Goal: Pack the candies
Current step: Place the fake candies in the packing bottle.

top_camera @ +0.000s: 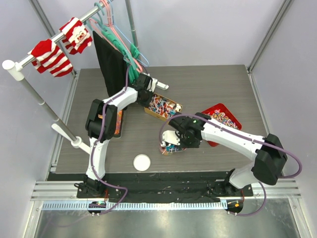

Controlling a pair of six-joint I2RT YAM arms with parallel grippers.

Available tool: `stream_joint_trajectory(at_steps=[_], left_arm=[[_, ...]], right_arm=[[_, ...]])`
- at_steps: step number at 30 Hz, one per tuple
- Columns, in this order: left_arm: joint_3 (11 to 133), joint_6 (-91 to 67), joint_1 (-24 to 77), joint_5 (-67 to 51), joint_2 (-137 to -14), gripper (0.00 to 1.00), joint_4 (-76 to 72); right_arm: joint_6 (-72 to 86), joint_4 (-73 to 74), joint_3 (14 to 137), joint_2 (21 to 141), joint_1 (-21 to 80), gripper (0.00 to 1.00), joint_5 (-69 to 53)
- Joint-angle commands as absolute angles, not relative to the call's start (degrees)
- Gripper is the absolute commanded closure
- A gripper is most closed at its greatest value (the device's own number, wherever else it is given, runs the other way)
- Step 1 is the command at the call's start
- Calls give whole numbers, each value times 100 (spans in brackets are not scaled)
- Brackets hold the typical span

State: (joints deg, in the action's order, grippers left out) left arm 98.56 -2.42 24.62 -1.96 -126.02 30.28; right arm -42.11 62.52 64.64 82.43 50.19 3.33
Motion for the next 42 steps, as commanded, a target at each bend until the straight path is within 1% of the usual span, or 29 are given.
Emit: stream_joint_trajectory(at_steps=[1, 11, 23, 35, 42], left_arm=[[10020, -211, 2417, -220, -12313, 100, 2760], [9984, -237, 2417, -255, -12261, 100, 2742], [9976, -246, 2408, -237, -12252, 100, 2725], [9976, -272, 2382, -255, -12287, 100, 2707], [9967, -290, 2373, -316, -12287, 100, 2690]], right_arm=[[-4184, 6495, 6838, 8402, 5185, 99, 799], [-4254, 6530, 7040, 8587, 5203, 99, 1186], [-4438, 6653, 7093, 8499, 5203, 99, 1494], [-4553, 6768, 6908, 8061, 5203, 99, 1556], [-4465, 6452, 7145, 7857, 5177, 99, 1319]])
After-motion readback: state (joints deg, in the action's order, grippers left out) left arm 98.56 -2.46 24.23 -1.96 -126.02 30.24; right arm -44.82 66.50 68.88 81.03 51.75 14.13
